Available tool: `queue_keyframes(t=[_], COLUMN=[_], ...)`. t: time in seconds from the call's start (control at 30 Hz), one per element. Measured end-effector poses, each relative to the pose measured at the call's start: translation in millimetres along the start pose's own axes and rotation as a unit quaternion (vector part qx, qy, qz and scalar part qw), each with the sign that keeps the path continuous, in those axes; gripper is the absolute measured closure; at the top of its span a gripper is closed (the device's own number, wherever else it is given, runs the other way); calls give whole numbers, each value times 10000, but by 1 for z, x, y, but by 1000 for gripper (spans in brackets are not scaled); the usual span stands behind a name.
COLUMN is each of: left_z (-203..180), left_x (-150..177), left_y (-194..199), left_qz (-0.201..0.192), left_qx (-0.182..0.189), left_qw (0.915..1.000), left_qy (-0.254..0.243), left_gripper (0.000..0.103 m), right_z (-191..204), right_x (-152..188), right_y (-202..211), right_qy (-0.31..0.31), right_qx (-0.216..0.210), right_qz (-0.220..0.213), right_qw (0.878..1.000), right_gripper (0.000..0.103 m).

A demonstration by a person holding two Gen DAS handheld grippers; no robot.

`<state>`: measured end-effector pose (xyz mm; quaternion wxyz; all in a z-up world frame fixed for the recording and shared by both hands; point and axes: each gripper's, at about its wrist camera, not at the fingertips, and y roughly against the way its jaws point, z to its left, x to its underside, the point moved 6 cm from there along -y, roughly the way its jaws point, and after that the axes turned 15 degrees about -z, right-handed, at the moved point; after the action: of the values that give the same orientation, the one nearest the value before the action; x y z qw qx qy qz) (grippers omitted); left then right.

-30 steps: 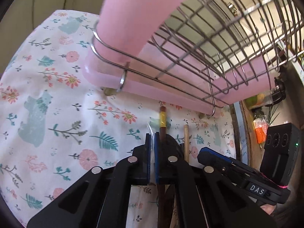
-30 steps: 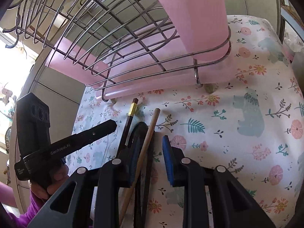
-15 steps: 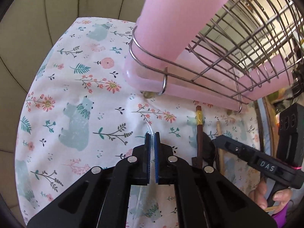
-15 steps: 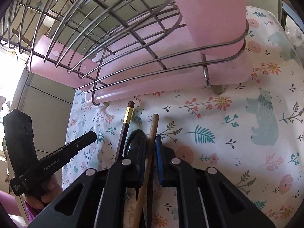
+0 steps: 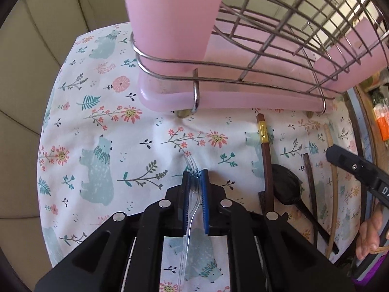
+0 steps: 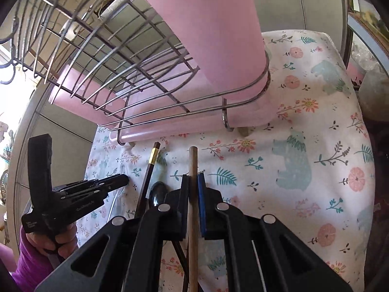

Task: Organize utensils
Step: 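Lift the clear utensil with left tool while right lifts the wooden stick toward the cup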

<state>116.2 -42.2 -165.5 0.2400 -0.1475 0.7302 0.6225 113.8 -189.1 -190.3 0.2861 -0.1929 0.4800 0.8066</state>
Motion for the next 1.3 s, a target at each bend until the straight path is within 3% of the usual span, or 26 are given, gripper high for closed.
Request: queue_keyframes(t=[0.17,0.37,0.73,1.3], left_z=[-8,-4,12,2], left_x=[-5,-15,-27,-48], left_y=[0,30,108,182], left_qz=[-75,-580,-1704,-2564], left_qx=[-61,111,310,559], left_qw=[10000,9972,9807,9609], left_qy=[-26,467,904,881], left_gripper=[100,100,100,100], right_z=[9,17,24,38], right_x=[-2,-8,-33,-61], right_y=[12,29,71,128], right_qy=[164,262,438,576], right_qx=[-81,-215,-345,-441], right_qz=[-189,-369,-860,-1680], right_qw=[9997,9987,9947,9831], right_gripper=[96,96,96,96])
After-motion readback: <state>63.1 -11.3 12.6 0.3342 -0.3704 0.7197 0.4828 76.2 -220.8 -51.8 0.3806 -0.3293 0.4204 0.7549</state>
